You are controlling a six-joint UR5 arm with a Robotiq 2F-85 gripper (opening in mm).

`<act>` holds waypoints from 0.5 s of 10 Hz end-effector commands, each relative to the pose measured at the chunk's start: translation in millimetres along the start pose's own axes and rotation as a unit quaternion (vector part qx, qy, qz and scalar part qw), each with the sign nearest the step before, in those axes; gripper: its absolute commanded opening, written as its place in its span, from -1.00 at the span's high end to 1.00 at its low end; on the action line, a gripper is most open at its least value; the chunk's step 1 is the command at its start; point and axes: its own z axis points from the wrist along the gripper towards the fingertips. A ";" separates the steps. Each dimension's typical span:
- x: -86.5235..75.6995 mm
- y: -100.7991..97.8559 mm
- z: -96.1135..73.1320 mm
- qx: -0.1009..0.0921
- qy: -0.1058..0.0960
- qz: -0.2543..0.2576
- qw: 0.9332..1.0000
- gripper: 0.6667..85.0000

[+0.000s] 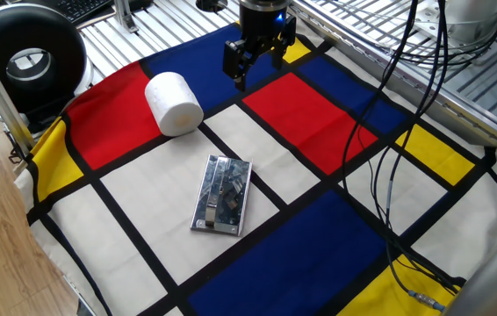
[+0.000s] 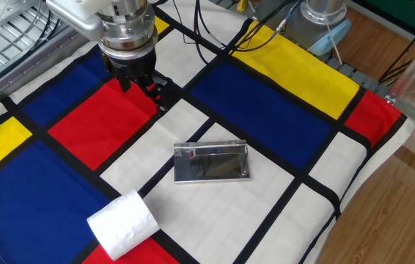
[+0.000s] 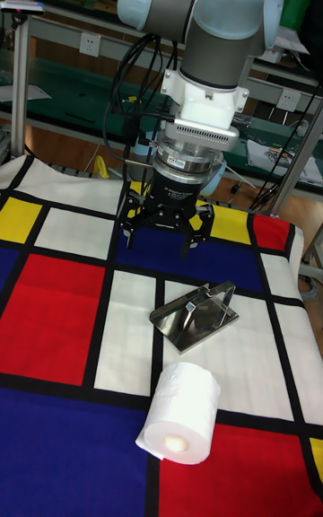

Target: Put the toilet paper on its holder

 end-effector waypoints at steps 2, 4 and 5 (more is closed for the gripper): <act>-9.1 7.2 2.3 0.001 -0.016 -0.013 1.000 -0.45; -10.1 12.7 1.3 0.001 -0.015 -0.011 1.000 -0.45; -10.5 14.4 1.1 0.003 -0.014 -0.013 1.000 -0.45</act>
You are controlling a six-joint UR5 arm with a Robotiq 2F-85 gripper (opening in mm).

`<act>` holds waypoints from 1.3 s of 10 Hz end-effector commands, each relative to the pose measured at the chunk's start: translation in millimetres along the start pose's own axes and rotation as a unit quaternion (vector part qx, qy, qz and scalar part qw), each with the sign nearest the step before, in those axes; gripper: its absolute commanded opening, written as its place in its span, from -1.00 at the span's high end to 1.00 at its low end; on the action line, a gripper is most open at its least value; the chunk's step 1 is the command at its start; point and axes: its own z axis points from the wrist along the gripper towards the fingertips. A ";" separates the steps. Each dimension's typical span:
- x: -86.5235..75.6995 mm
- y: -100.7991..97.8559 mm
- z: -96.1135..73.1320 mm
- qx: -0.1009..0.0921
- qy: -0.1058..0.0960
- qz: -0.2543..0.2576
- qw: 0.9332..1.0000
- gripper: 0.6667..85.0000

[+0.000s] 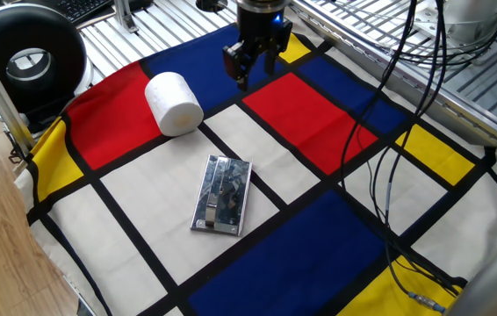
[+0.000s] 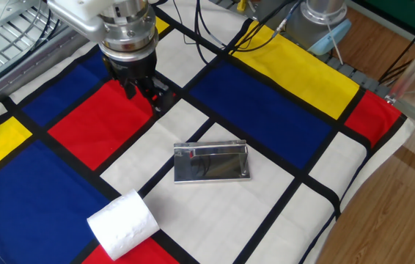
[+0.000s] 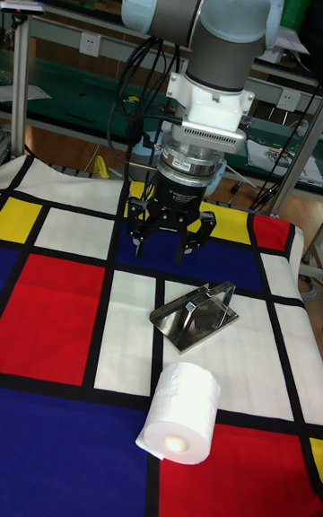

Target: Put the toilet paper on its holder

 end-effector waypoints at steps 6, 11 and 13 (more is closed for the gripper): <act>5.7 26.4 1.4 -0.019 0.025 -0.033 0.999 -0.44; 2.3 29.5 0.0 -0.030 0.018 -0.053 0.998 -0.44; -2.8 30.4 -1.6 -0.031 0.008 -0.043 0.999 -0.45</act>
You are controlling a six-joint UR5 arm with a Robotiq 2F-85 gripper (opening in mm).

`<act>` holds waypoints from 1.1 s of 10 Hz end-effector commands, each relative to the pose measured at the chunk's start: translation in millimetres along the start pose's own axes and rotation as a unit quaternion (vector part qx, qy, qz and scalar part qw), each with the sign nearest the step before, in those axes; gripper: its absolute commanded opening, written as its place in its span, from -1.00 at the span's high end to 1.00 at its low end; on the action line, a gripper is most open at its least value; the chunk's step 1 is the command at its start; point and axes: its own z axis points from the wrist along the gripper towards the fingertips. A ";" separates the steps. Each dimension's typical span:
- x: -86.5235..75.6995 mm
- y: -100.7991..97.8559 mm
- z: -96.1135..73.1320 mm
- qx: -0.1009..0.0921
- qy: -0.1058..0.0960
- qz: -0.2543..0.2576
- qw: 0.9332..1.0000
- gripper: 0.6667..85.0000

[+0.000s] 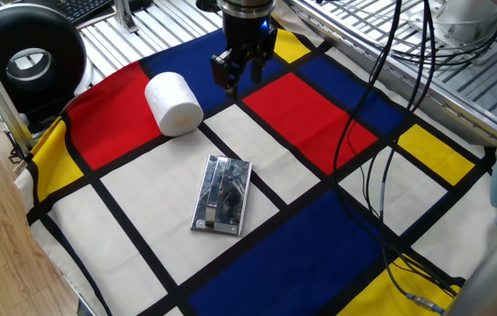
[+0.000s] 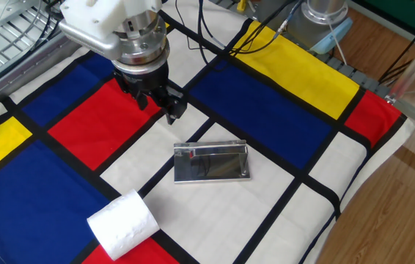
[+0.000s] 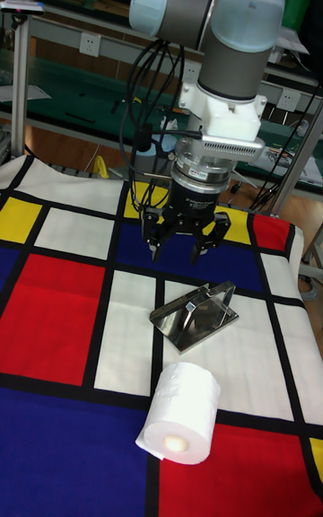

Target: Put the toilet paper on its holder

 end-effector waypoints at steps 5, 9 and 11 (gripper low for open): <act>-26.7 6.1 -6.4 -0.009 -0.044 0.028 0.999 -0.48; -34.6 10.8 -3.4 -0.012 -0.051 0.017 0.998 -0.54; -32.8 12.9 -2.7 -0.014 -0.052 0.024 0.998 -0.48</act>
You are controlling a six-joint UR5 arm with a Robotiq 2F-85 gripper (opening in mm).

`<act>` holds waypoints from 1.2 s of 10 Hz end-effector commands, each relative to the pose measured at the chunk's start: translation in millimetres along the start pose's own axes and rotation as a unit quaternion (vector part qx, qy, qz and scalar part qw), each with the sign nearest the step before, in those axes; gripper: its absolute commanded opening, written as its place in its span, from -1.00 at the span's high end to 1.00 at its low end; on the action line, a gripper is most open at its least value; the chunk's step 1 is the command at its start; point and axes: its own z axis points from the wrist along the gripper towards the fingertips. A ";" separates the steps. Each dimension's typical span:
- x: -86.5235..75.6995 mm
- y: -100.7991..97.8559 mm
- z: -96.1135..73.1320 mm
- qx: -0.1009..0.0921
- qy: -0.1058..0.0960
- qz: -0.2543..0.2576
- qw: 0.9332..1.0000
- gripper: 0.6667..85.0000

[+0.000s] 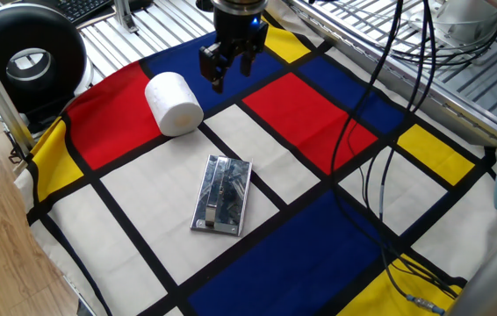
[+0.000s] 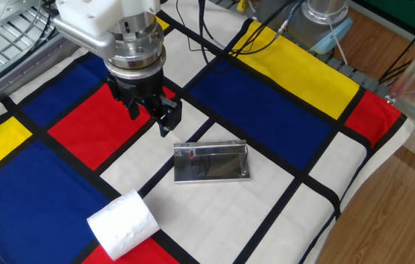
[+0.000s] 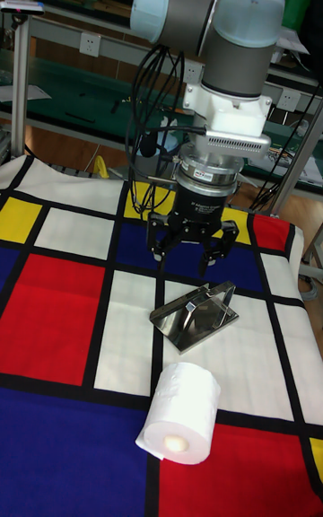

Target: Put the toilet paper on its holder

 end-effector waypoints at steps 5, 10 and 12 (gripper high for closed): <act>15.6 12.6 1.6 -0.020 0.027 -0.003 0.999 -0.43; 22.3 -3.5 -1.2 0.002 0.037 -0.009 0.999 -0.39; 18.7 -6.3 -0.8 0.010 0.031 -0.017 0.999 -0.39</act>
